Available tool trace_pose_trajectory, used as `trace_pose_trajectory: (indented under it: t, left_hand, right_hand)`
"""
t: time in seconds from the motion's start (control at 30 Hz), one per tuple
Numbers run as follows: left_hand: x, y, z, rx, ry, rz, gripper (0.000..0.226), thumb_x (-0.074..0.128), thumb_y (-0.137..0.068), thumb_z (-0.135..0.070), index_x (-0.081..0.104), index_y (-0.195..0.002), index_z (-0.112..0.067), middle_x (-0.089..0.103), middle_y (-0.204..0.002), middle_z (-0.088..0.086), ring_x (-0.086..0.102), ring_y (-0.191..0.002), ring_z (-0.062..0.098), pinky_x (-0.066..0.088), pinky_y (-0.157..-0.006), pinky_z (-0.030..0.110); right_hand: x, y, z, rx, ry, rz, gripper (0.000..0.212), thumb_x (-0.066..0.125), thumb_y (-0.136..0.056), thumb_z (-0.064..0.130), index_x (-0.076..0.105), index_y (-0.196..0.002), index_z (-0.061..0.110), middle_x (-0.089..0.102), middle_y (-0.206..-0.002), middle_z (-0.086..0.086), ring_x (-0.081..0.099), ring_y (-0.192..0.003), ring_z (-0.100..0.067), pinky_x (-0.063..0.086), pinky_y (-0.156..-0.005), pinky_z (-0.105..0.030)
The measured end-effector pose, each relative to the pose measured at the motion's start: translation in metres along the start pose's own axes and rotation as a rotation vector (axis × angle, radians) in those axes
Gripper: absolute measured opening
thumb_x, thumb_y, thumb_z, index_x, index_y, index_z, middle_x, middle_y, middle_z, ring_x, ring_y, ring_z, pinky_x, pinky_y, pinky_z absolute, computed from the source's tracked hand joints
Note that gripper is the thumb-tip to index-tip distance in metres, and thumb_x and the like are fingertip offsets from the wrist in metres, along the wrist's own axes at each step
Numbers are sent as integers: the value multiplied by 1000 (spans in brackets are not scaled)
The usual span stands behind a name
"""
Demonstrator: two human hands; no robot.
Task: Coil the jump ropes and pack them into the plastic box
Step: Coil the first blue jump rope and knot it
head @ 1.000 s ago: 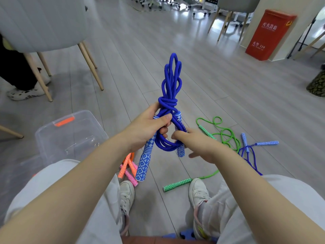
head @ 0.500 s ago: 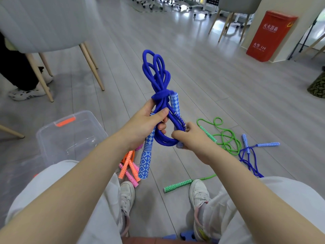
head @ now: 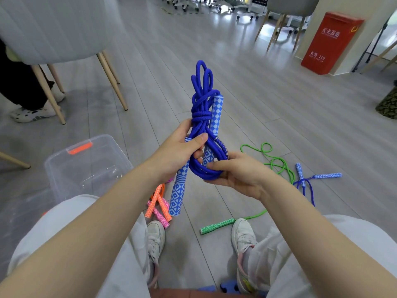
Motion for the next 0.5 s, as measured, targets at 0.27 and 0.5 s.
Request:
trace_pose_trajectory:
  t: [0.27, 0.5]
  left_hand:
    - [-8, -3, 0, -27, 107, -41, 16, 51, -99, -14, 52, -115, -16, 47, -71, 0, 44, -58, 12, 50, -62, 28]
    - [-21, -5, -5, -91, 253, -35, 7, 48, -100, -17, 51, -103, -11, 48, -73, 1, 44, -55, 12, 49, -54, 25]
  right_hand:
    - [-2, 2, 15, -172, -27, -60, 34, 65, -80, -10, 65, -113, -3, 68, -102, -17, 67, -92, -24, 56, -86, -32]
    - [16, 11, 28, -373, 42, 65, 43, 71, -76, -2, 64, -118, 2, 70, -110, -15, 66, -103, -26, 51, -97, -36]
Point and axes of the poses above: each hand's wrist, its own y-axis away from the middle knuckle, its own x-axis out of the palm, z = x × y, the point moved 8 cm from there along -y, towards the middle knuckle
